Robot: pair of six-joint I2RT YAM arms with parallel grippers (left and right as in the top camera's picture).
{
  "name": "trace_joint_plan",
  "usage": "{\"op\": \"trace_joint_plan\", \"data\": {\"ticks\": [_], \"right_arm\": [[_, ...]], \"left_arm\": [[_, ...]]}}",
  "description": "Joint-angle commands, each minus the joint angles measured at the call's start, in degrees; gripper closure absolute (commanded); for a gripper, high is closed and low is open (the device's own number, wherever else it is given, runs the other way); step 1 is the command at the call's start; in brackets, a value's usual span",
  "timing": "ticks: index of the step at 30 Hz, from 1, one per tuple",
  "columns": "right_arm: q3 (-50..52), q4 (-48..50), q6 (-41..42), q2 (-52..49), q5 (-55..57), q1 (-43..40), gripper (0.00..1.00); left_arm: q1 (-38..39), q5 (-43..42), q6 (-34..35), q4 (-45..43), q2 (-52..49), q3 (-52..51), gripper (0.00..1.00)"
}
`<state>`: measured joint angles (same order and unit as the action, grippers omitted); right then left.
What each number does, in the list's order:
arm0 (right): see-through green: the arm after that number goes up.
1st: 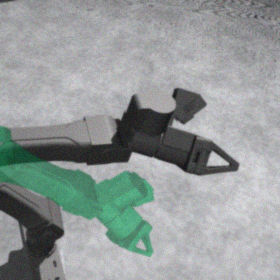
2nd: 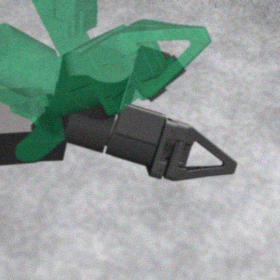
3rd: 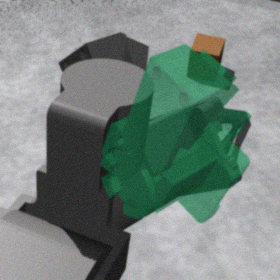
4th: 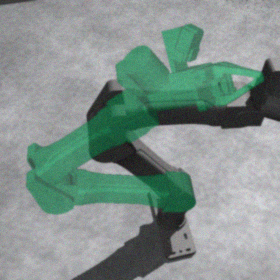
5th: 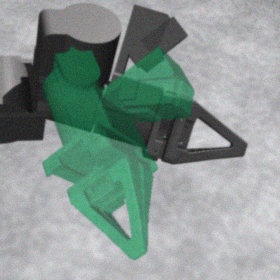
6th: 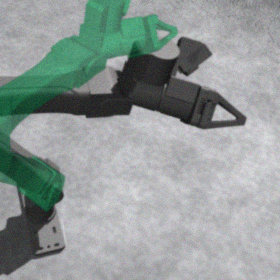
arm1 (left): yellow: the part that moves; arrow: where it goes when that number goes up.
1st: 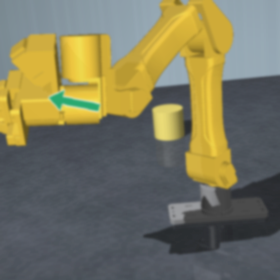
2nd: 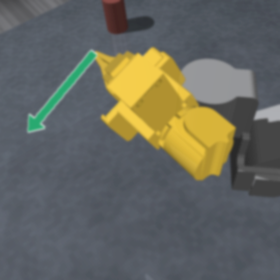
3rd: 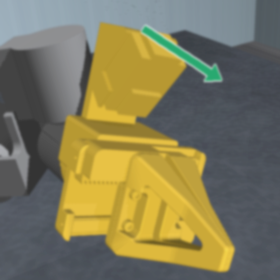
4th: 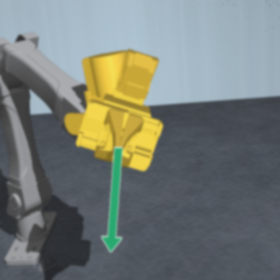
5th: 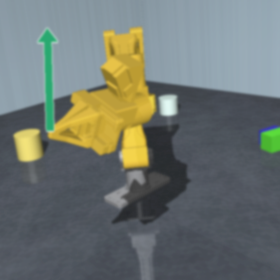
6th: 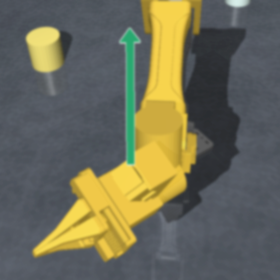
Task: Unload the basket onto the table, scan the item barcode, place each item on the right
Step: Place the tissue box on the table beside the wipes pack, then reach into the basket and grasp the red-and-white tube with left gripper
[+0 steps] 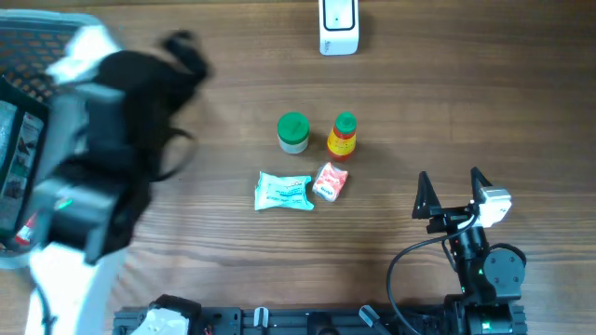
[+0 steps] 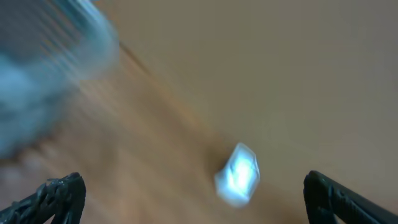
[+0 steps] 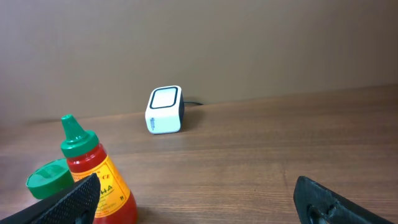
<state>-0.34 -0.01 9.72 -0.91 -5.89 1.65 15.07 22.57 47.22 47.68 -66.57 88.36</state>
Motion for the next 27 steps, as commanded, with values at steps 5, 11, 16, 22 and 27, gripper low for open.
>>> {"op": "trace_joint_plan", "data": {"ticks": [5,11,16,22,27], "right_arm": [[0.0,0.2,-0.7,0.1,0.8,0.3,0.0],[0.0,0.2,-0.7,0.1,0.8,0.3,0.0],[0.0,0.2,-0.7,0.1,0.8,0.3,0.0],[0.0,0.2,-0.7,0.1,0.8,0.3,0.0],[0.0,0.2,-0.7,0.1,0.8,0.3,0.0]], "left_arm": [[-33.9,-3.7,1.2,-0.3,-0.8,0.5,0.0],[-53.6,-21.0,4.7,7.5,-11.3,0.5,0.0],[-58.8,-22.5,4.7,12.3,-23.4,0.5,0.0],[-59.7,-22.5,5.3,13.2,-37.0,0.5,0.0],[-59.7,-21.0,6.0,10.9,-42.9,0.5,0.0]]}}
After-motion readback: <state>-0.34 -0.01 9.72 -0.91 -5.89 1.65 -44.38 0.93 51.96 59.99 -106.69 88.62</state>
